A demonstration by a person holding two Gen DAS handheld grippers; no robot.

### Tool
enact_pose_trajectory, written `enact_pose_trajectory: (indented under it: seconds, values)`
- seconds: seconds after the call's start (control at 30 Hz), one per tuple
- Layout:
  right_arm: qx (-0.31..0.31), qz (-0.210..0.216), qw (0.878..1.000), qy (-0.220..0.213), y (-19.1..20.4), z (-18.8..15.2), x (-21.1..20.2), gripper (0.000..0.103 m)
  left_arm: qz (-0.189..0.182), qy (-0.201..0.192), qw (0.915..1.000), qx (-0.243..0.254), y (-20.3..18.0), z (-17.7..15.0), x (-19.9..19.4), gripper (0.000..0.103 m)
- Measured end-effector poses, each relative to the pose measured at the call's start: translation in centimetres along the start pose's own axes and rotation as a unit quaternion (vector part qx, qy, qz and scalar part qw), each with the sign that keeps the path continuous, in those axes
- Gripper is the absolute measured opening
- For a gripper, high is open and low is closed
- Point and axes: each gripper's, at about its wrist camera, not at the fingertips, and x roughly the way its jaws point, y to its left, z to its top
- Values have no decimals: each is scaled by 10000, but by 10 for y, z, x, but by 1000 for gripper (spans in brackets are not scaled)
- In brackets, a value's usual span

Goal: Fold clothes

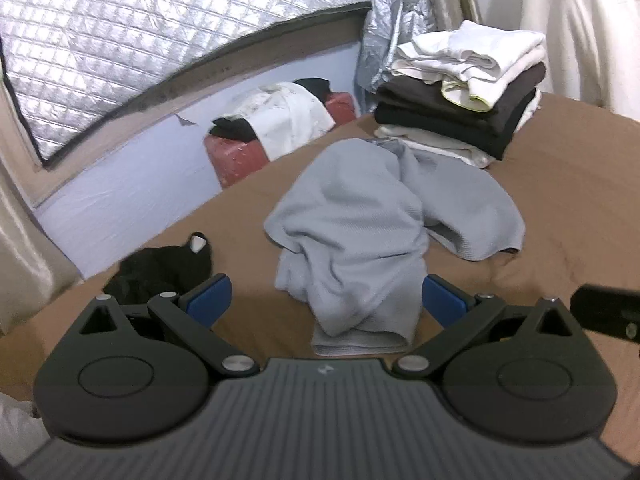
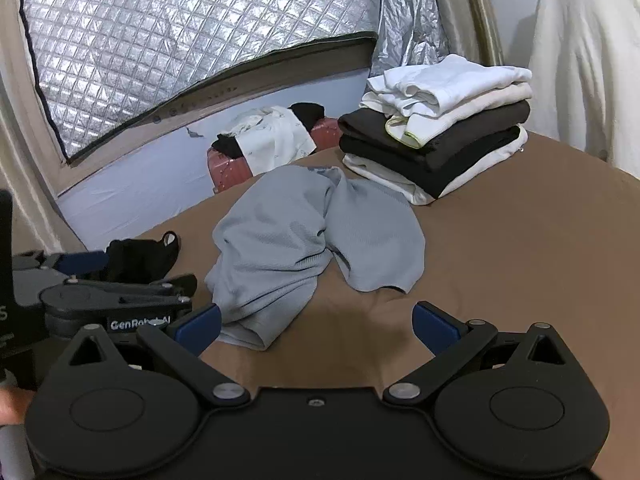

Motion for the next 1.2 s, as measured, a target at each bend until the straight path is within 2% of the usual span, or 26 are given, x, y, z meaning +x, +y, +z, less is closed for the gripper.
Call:
enact_pose_trajectory:
  seconds: [0.33,0.37,0.6,0.87,1.0,1.2]
  values:
    - [271,40,9996,-111,-9,2,-5,103,-612,240,9964,-539,21,0,3,101]
    - [282,59,9995,-130,-10,2,-5,103,-502,268,9973,-461,11,3,4,101]
    - [421,286,9986,-121,-11,1,-4,103,-447,327,9981,-285,9,6,2,101]
    - [417,298,9986,-100,-12,0,-4,103,-492,336,9979,-238,9,5,2,101]
    - [434,308,9985,-85,-13,0,-3,103,-380,343,9983,-268,13,5,3,101]
    - [501,132,9986,-99,-15,-1,-3,103,-348,355,9983,-317,20,5,4,101]
